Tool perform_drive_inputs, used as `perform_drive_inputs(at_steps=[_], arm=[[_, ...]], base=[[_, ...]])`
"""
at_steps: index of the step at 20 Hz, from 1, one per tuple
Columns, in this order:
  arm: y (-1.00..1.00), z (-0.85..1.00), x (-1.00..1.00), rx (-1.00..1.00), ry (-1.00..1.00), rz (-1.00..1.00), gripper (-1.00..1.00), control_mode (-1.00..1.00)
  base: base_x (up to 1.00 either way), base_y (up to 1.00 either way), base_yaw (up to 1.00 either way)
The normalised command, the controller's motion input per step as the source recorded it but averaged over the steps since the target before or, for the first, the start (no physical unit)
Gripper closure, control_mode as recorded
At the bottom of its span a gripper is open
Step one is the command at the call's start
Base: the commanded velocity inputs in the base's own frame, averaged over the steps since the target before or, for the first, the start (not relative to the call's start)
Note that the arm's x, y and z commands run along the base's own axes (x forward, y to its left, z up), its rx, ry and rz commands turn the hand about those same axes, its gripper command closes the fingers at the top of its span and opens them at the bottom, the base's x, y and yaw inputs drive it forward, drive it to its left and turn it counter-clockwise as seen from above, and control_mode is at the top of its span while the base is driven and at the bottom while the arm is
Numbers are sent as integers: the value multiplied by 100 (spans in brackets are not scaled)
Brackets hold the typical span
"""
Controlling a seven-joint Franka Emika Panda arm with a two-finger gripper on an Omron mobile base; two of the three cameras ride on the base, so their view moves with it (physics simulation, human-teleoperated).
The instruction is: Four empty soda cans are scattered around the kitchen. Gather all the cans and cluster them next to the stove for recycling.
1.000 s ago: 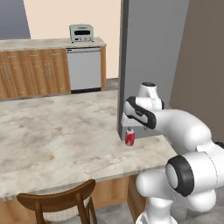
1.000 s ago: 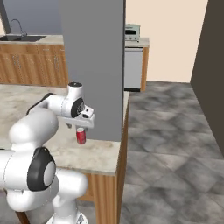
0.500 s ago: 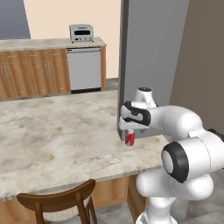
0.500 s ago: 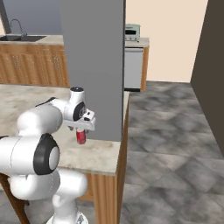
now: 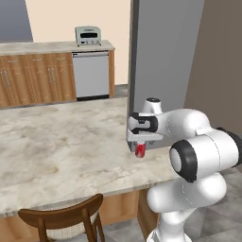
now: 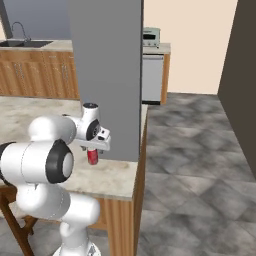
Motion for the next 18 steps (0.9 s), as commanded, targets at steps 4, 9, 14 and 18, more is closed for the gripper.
perform_drive_inputs(at_steps=[4, 9, 14, 18], arm=[[5, -17, 21, 0, 0, 0, -100, -100], [3, -18, 15, 0, 1, 0, -100, -100], [0, -21, 1, 0, 3, 0, -100, -100], [0, -20, 0, 0, 5, 0, -100, -100]], base=[[0, 0, 0], [0, 0, 0], [0, 0, 0], [0, 0, 0]])
